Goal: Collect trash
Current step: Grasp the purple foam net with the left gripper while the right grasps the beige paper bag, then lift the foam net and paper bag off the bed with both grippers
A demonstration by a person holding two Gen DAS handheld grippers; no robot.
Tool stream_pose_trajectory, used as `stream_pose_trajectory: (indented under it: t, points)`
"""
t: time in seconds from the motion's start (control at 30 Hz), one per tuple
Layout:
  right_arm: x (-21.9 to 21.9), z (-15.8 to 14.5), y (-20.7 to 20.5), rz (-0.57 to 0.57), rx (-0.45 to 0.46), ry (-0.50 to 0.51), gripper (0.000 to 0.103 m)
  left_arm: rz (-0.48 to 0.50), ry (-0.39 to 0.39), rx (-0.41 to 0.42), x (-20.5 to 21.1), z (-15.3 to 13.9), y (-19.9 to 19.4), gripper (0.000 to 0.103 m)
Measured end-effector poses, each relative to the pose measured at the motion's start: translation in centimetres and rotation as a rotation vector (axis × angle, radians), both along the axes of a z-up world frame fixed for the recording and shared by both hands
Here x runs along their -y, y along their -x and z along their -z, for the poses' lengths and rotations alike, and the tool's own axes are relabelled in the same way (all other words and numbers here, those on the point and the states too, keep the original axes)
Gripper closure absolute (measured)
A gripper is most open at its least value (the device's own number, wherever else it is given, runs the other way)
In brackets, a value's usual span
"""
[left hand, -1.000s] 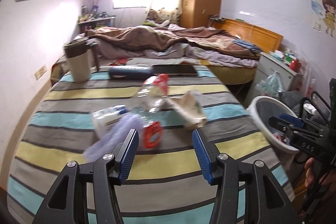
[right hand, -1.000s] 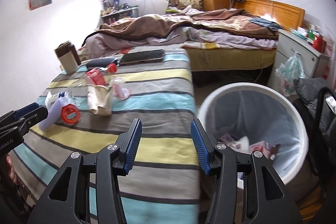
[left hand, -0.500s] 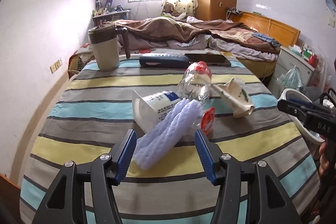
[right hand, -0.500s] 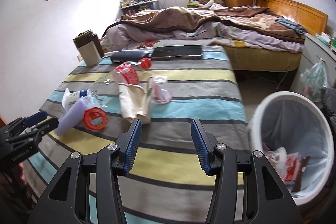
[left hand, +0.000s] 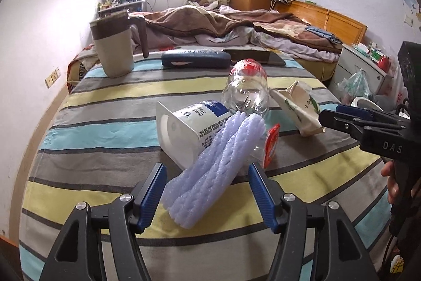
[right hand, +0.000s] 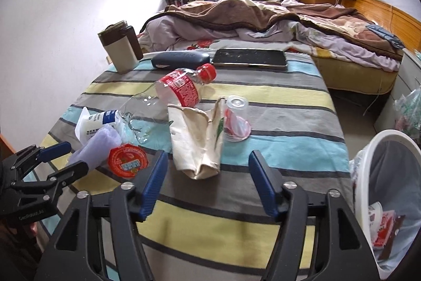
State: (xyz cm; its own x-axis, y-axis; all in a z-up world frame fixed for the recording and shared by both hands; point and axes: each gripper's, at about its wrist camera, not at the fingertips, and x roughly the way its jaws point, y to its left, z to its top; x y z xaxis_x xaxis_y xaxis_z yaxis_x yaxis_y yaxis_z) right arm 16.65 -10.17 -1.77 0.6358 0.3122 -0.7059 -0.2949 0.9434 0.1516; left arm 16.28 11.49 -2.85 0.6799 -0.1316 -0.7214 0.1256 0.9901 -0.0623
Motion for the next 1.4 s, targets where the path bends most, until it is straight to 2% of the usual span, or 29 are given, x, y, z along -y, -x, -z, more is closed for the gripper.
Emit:
stream_pose_trajectory:
  t: [0.07, 0.2, 0.27, 0.37, 0.5, 0.6, 0.77, 0.83, 0.87, 0.9, 0.93, 1.0, 1.2, 1.4]
  points:
    - [0.0, 0.1, -0.4, 0.010, -0.007, -0.005, 0.037, 0.008, 0.027, -0.021, -0.2, 0.2, -0.4, 0.039]
    - [-0.2, 0.6, -1.2, 0.013, -0.033, -0.025, 0.037, -0.003, -0.001, -0.016, -0.1, 0.5, -0.7, 0.039]
    - [-0.5, 0.6, -0.9, -0.002, -0.020, -0.029, 0.037, -0.003, -0.005, 0.013, -0.2, 0.2, -0.4, 0.039]
    - [-1.4, 0.8, -0.6, -0.044, -0.003, -0.001, 0.037, 0.010, 0.023, 0.014, -0.4, 0.0, -0.7, 0.039]
    - [-2.2, 1.2, -1.0, -0.044, -0.008, 0.060, 0.037, 0.010, 0.018, -0.005, -0.3, 0.4, -1.1, 0.039]
    - [-2.1, 1.3, -1.5, -0.032, -0.026, 0.067, 0.037, 0.005, 0.020, -0.028, -0.1, 0.8, -1.7, 0.039]
    - [-1.5, 1.5, -1.9, -0.005, -0.050, 0.045, 0.038, 0.022, 0.030, -0.021, 0.3, 0.7, -1.7, 0.039]
    - [-1.6, 1.6, -1.8, -0.005, -0.044, 0.046, 0.045, 0.031, 0.035, -0.021, 0.5, 0.7, -1.7, 0.039]
    - [-1.6, 1.6, -1.7, -0.004, -0.040, 0.054, 0.053, 0.033, 0.035, -0.018, 0.6, 0.7, -1.7, 0.039]
    - [-1.6, 1.6, -1.7, -0.001, -0.038, 0.059, 0.058, 0.029, 0.034, -0.016, 0.6, 0.7, -1.6, 0.041]
    - [-1.7, 1.6, -1.7, 0.000, -0.037, 0.060, 0.058, 0.028, 0.039, -0.018, 0.6, 0.7, -1.6, 0.043]
    - [-1.6, 1.6, -1.6, -0.006, -0.037, 0.053, 0.059, 0.024, 0.056, -0.020, 0.5, 0.6, -1.5, 0.057]
    - [-1.5, 1.6, -1.4, -0.010, -0.031, 0.042, 0.061, 0.014, 0.052, -0.021, 0.6, 0.6, -1.2, 0.068]
    - [-1.4, 1.6, -1.3, -0.003, -0.031, 0.036, 0.061, 0.008, 0.056, -0.021, 0.7, 0.4, -0.9, 0.073]
